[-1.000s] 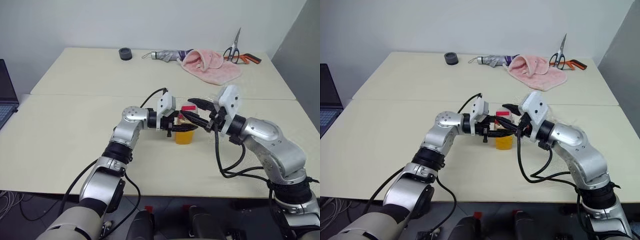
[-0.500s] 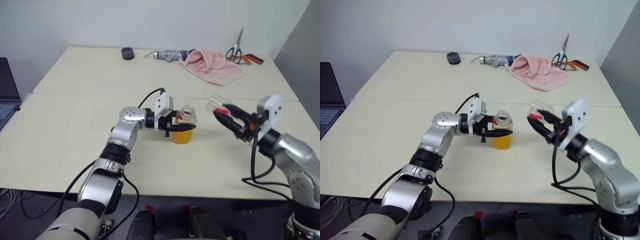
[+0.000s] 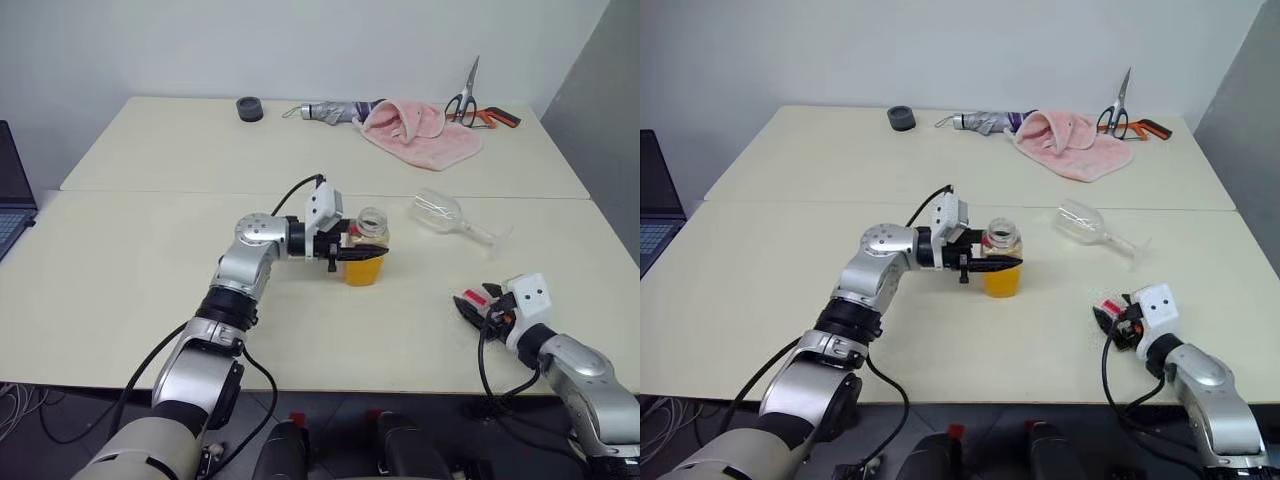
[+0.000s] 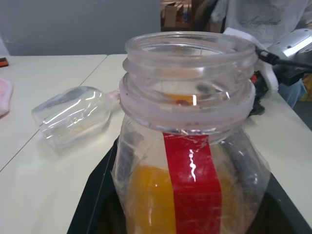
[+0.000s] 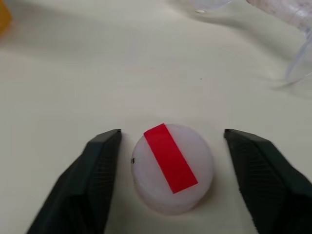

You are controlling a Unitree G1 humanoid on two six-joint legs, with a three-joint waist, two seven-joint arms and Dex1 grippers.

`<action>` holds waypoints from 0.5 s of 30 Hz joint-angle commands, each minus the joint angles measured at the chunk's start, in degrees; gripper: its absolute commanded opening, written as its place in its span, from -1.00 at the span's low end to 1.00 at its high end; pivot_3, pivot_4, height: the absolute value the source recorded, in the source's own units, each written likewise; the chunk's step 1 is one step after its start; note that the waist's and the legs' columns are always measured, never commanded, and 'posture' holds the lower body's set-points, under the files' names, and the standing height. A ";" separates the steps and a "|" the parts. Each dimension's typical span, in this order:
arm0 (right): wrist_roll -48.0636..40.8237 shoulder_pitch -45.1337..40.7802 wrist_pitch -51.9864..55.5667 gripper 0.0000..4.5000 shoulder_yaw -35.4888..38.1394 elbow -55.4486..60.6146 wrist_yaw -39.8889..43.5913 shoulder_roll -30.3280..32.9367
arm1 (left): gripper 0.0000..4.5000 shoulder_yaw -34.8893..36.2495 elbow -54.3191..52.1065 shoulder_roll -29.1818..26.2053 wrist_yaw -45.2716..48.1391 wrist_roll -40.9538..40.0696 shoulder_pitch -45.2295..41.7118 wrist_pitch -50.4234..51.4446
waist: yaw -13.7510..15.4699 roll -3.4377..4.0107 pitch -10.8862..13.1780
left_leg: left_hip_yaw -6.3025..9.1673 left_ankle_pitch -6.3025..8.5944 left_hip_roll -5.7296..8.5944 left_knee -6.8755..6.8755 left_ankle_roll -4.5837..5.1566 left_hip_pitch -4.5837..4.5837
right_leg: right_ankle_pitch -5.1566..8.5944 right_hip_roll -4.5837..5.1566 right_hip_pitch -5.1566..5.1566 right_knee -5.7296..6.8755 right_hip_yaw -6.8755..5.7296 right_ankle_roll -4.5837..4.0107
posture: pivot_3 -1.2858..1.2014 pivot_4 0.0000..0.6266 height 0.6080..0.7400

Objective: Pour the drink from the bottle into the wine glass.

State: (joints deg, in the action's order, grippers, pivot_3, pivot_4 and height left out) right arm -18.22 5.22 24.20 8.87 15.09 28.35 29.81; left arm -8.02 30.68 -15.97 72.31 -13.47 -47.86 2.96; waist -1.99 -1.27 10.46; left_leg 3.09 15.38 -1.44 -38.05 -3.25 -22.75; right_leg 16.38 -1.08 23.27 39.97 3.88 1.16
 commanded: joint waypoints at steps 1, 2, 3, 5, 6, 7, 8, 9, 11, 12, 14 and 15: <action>-3.64 0.43 0.40 1.00 2.47 4.04 2.85 0.80 | -0.21 2.91 -2.99 -1.23 -2.08 -1.60 -0.45 -0.05 | -0.02 0.00 0.00 | 0.00 0.00 0.00 0.00 0.00 0.00 | 0.00 0.00 0.00 0.00 0.01 0.00 | 0.03 -0.52 1.00; -4.32 0.33 0.65 1.00 3.09 4.60 3.19 1.03 | -0.21 3.54 -3.05 -1.52 -2.77 -1.82 -0.38 0.31 | -0.02 0.00 0.00 | 0.00 0.00 -0.01 0.00 0.00 0.01 | 0.00 0.00 0.00 0.00 0.01 0.00 | 0.03 -0.52 1.00; -4.43 0.20 0.77 1.00 3.54 5.57 3.68 1.92 | -0.21 4.54 -3.14 -1.97 -3.87 -2.07 -0.26 0.73 | 0.00 0.00 0.00 | 0.00 0.00 -0.01 0.00 0.00 0.01 | 0.00 0.00 0.00 0.00 0.00 0.00 | 0.03 -0.52 1.00; -4.21 -0.39 1.54 1.00 3.85 8.39 4.61 4.44 | -0.21 6.96 -3.28 -3.06 -6.85 -2.67 0.03 1.72 | 0.01 0.00 0.00 | 0.01 0.00 0.00 -0.01 0.00 0.00 | 0.00 0.01 0.00 0.01 0.00 0.00 | 0.03 -0.52 1.00; -4.35 -1.40 2.60 1.00 3.22 10.62 5.56 6.22 | -0.21 8.54 -3.12 -3.88 -8.97 -2.85 0.19 2.24 | -0.05 0.00 0.00 | 0.01 0.00 0.00 -0.01 0.00 0.00 | 0.00 0.01 0.00 0.00 0.00 0.00 | 0.03 -0.52 1.00; -4.91 -2.73 3.87 1.00 2.34 12.72 6.25 7.47 | -0.21 9.80 -3.00 -4.71 -10.68 -3.02 0.37 2.70 | -0.20 0.01 0.00 | 0.00 0.00 -0.01 -0.01 0.00 0.01 | 0.00 0.01 0.00 0.01 0.01 0.01 | 0.03 -0.52 1.00; -5.69 -4.33 5.10 1.00 1.29 14.44 6.79 8.30 | -0.21 10.81 -2.84 -5.49 -12.23 -3.02 0.59 3.04 | -0.38 0.01 0.00 | -0.03 0.00 -0.03 -0.01 0.00 0.03 | 0.00 0.00 0.00 0.01 0.03 0.01 | 0.03 -0.52 1.00; -7.25 -6.80 6.74 1.00 -0.29 16.08 7.64 8.59 | -0.21 11.80 -2.39 -6.47 -14.07 -2.70 0.88 3.23 | -0.55 0.00 0.00 | 0.00 0.00 -0.08 0.00 0.00 0.04 | 0.00 -0.07 0.00 0.01 0.02 0.01 | 0.03 -0.52 1.00; -9.59 -11.98 9.75 1.00 -3.90 17.92 8.94 8.31 | -0.21 13.20 -1.16 -8.16 -17.64 -1.50 1.37 2.79 | -0.74 0.00 0.00 | 0.07 0.00 -0.18 0.01 0.00 0.05 | 0.00 -0.19 0.00 0.02 -0.02 0.00 | 0.03 -0.52 1.00; -10.24 -14.59 10.88 1.00 -5.82 18.19 9.37 7.78 | -0.21 13.83 -0.43 -8.87 -19.23 -1.02 1.52 2.43 | -0.79 0.00 0.00 | 0.10 0.00 -0.19 0.01 0.00 0.05 | 0.00 -0.19 0.00 0.02 -0.05 0.00 | 0.03 -0.52 1.00; -10.16 -20.69 12.37 1.00 -10.23 17.26 9.53 5.74 | -0.21 15.28 1.27 -10.24 -23.04 -0.18 1.58 1.67 | -0.73 0.00 0.00 | 0.15 0.00 -0.17 0.01 -0.01 0.04 | 0.00 -0.18 -0.01 0.02 -0.10 -0.01 | 0.03 -0.52 1.00; -9.82 -23.70 13.00 1.00 -12.63 16.40 9.63 4.48 | -0.21 16.15 1.99 -10.88 -24.71 -0.10 1.57 1.53 | -0.75 -0.01 0.01 | 0.15 0.00 -0.17 -0.02 0.00 0.02 | -0.01 -0.18 -0.01 0.01 -0.11 -0.01 | 0.03 -0.52 1.00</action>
State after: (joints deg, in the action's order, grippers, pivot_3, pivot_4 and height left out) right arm -27.71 -15.97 36.35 -1.51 30.92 37.44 35.08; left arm 5.55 32.78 -25.74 50.54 -13.73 -45.39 5.82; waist -2.74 -1.28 10.47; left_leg 3.24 15.38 -1.60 -38.09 -3.25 -22.75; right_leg 16.37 -1.23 23.26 39.98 3.77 1.14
